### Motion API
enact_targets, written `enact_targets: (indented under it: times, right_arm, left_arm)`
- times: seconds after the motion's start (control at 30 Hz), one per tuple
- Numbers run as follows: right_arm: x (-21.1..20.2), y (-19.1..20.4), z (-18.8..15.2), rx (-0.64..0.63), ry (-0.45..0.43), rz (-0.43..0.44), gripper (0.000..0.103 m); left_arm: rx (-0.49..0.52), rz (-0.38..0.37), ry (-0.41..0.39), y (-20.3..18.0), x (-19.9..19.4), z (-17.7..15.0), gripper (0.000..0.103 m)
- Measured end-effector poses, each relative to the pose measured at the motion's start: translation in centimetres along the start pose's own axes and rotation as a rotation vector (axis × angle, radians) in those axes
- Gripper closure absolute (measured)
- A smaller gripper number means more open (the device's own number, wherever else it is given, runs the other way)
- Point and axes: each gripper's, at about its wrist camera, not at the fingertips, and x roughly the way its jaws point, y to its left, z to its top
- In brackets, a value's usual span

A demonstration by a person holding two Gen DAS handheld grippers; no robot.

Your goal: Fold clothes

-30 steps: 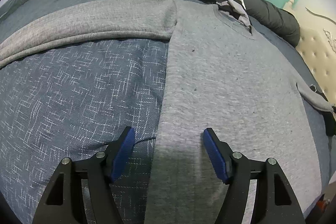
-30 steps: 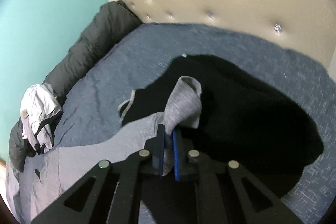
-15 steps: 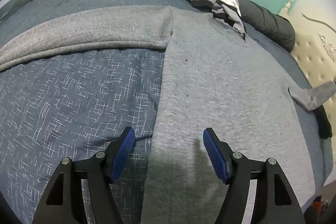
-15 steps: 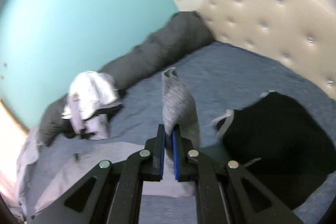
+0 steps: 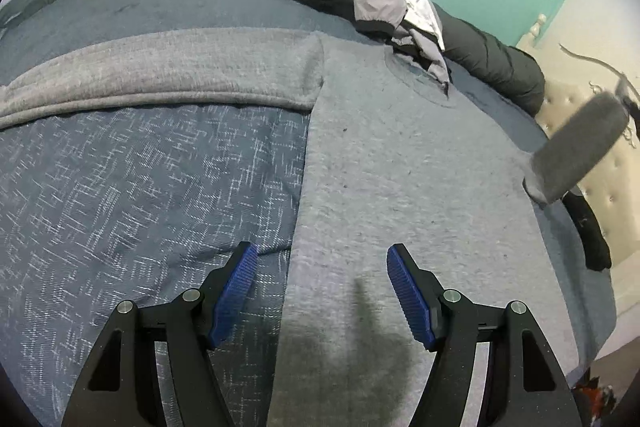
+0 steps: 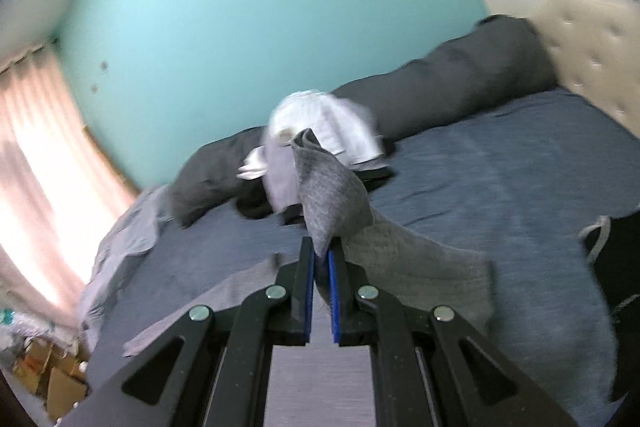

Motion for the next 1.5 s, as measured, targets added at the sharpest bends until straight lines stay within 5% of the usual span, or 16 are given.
enact_targets:
  times: [0.27, 0.63, 0.93, 1.1, 1.23, 1.5]
  right_arm:
    - [7.1, 9.7, -5.6, -0.073, 0.132, 0.178, 0.097]
    - [16.4, 15.9, -18.9, -0.104, 0.383, 0.214, 0.097]
    - [18.8, 16.2, -24.9, -0.103, 0.495, 0.184, 0.093]
    - [18.9, 16.9, -26.9, -0.164, 0.542, 0.154, 0.085]
    - [17.1, 16.6, -26.7, -0.197, 0.508, 0.152, 0.054]
    - [14.6, 11.1, -23.9, -0.18, 0.453, 0.002, 0.053]
  left_arm:
    - [-0.025, -0.034, -0.013, 1.1, -1.3, -0.2, 0.031]
    - [-0.051, -0.065, -0.018, 2.3, -2.5, -0.5, 0.031]
    - [-0.05, -0.073, -0.017, 2.4, -2.5, -0.5, 0.031]
    - [-0.048, -0.073, -0.007, 2.3, -2.2, -0.7, 0.031]
    - [-0.041, -0.079, -0.001, 2.0, -2.0, -0.7, 0.031]
    - [0.017, -0.141, 0.049, 0.1, -0.3, -0.1, 0.03]
